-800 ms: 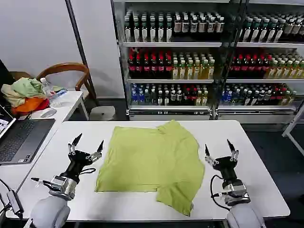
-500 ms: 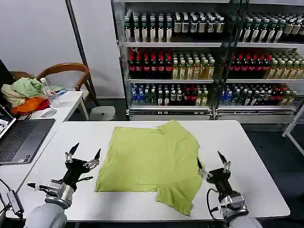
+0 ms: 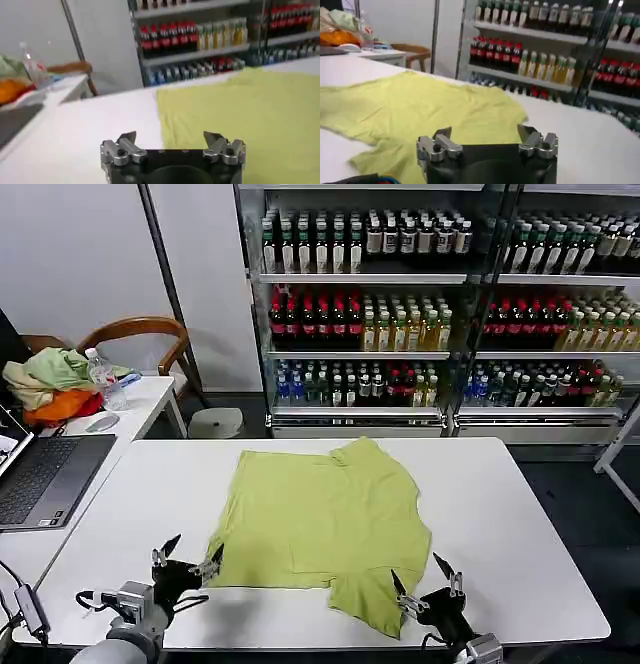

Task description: Fold and organize the clothes.

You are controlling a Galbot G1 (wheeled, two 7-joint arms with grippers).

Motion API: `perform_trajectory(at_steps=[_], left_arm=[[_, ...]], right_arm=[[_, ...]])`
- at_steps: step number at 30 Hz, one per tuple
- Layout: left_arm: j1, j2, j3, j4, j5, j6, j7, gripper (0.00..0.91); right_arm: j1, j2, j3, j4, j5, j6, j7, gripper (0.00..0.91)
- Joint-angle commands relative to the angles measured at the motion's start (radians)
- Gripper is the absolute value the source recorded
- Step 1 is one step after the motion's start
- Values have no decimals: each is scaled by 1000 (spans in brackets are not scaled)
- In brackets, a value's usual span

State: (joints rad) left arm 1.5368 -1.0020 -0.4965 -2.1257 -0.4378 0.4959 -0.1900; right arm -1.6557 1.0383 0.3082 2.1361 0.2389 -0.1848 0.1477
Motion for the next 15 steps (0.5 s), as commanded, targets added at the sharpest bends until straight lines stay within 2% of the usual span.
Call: perform_trajectory(at_steps=[1, 15], left_arm=[[23, -4, 10, 3, -78, 80, -34, 907], [-5, -14, 44, 57, -69, 64, -23, 907]], right_arm=[[-27, -1, -37, 8, 7, -15, 11, 907], [-36, 22, -65, -12, -22, -16, 33, 907]])
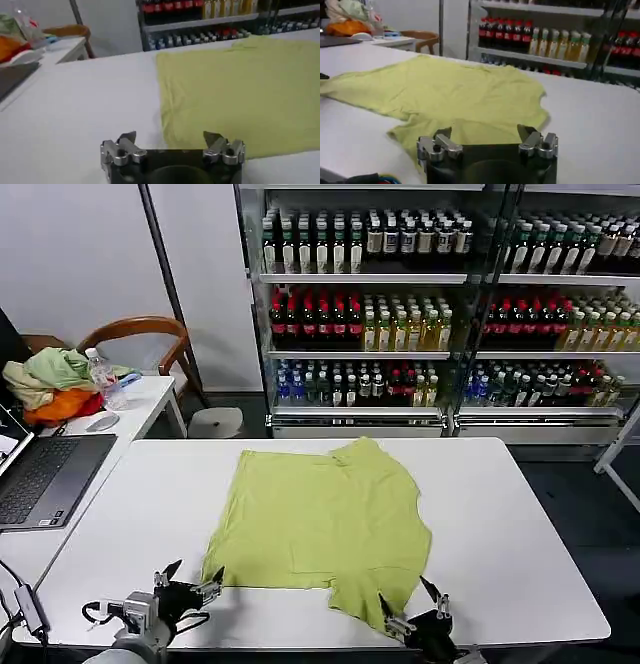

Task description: Fold and organize the clothes.

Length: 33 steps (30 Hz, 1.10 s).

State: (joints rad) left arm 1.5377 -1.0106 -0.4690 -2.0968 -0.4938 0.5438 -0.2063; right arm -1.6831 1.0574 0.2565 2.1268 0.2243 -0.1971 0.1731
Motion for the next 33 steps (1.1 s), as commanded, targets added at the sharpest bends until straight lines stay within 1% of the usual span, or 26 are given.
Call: perform_trajectory(at_steps=[1, 10, 17, 18, 19, 20, 21, 33], left_arm=[[-9, -6, 17, 32, -13, 11, -6, 907], [-37, -11, 9, 71, -18, -23, 3, 907], [-45, -11, 6, 87, -24, -3, 1, 907], [-43, -10, 7, 87, -19, -2, 2, 907], [-43, -10, 6, 88, -15, -2, 2, 806], [-42, -10, 5, 89, -18, -4, 3, 262], [-39, -10, 4, 88, -19, -5, 9, 40], [-30, -12, 27, 76, -15, -12, 27, 40]], right_arm=[[-9, 4, -14, -7, -12, -4, 7, 907], [-8, 18, -26, -14, -30, -3, 13, 907], [-4, 19, -25, -17, -28, -6, 18, 907], [-4, 21, -28, -16, -8, -17, 20, 907], [-4, 22, -31, -15, 7, -24, 22, 887], [-4, 23, -32, -16, 15, -25, 23, 333], [-3, 24, -34, -18, 17, -25, 23, 0], [8, 36, -50, -33, 18, -41, 23, 0]])
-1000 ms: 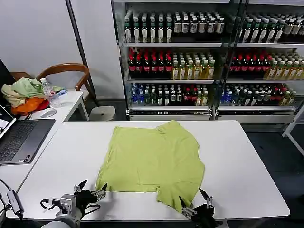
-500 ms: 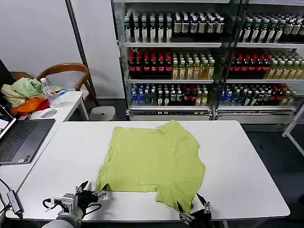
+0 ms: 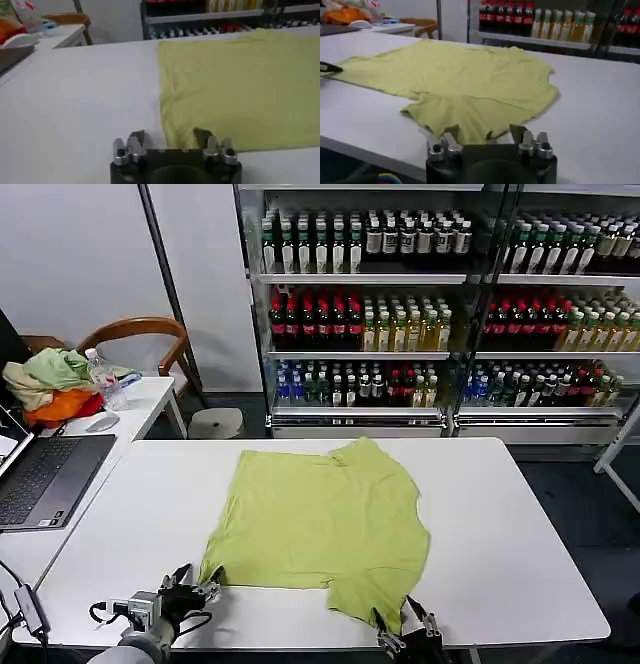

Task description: Fold and organize the clothes.

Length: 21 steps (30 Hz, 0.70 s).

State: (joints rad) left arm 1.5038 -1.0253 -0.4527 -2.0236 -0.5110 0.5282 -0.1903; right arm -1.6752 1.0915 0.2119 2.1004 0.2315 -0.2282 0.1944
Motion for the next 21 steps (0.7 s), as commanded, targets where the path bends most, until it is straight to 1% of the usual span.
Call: perform_trajectory(at_steps=[1, 8, 13, 21], left_arm=[[4, 3, 12, -1, 2, 3, 14, 40], [3, -1, 21, -10, 6, 0, 26, 40], [14, 2, 19, -33, 17, -9, 31, 40], [81, 17, -43, -110, 5, -20, 37, 30]], right_arm=[[1, 2, -6, -8, 11, -10, 2, 0], [3, 7, -8, -4, 11, -11, 3, 0], [4, 4, 15, 10, 8, -3, 0, 0], [-75, -13, 99, 68, -1, 90, -43, 0]])
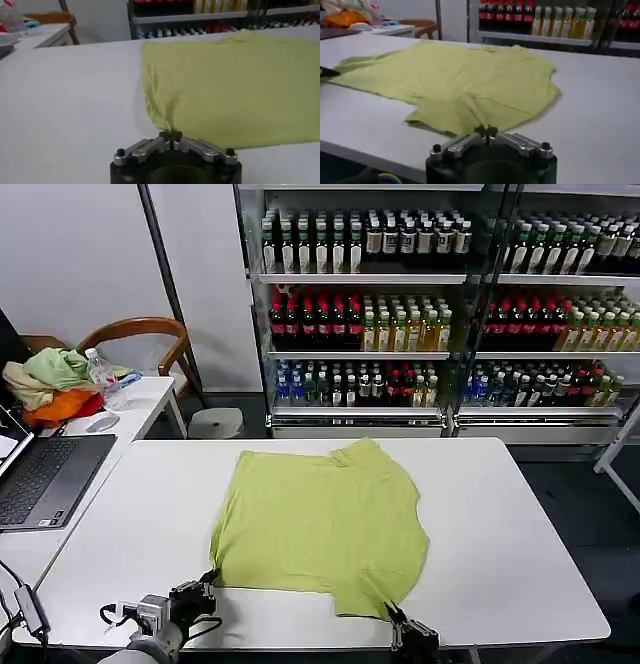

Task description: Fold and organize the clothes.

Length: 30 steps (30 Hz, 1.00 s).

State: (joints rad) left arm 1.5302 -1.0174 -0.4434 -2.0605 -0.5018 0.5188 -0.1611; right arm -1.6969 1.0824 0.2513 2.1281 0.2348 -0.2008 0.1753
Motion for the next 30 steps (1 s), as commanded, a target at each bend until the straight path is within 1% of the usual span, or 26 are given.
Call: perform_trajectory(at_steps=[1, 5, 10, 15, 18, 21, 24, 26, 30], left_arm=[[69, 12, -65, -84, -5, -11, 8, 30], [146, 25, -96, -124, -3, -22, 7, 30], [248, 29, -144, -186, -4, -27, 6, 30], [341, 46, -169, -243, 1, -29, 1, 30], [369, 53, -183, -279, 1, -25, -3, 30], [342, 48, -169, -298, -2, -31, -3, 40], [254, 37, -143, -277, -21, -73, 5, 40], [186, 25, -134, -231, -50, -117, 39, 40], [76, 9, -97, -134, -66, -155, 63, 40]], right_arm=[[-66, -6, 70, 50, -11, 74, -27, 0], [-144, -22, 88, 79, -30, 111, -44, 0], [-225, -35, 96, 94, -84, 172, -57, 0], [-255, -45, 121, 140, -89, 177, -59, 0], [-248, -53, 131, 159, -85, 174, -54, 0], [-203, -51, 130, 162, -71, 168, -48, 0], [-115, -38, 126, 142, -47, 139, -45, 0], [-61, -27, 120, 118, -30, 120, -44, 0], [32, -24, 104, 62, -23, 99, -42, 0]])
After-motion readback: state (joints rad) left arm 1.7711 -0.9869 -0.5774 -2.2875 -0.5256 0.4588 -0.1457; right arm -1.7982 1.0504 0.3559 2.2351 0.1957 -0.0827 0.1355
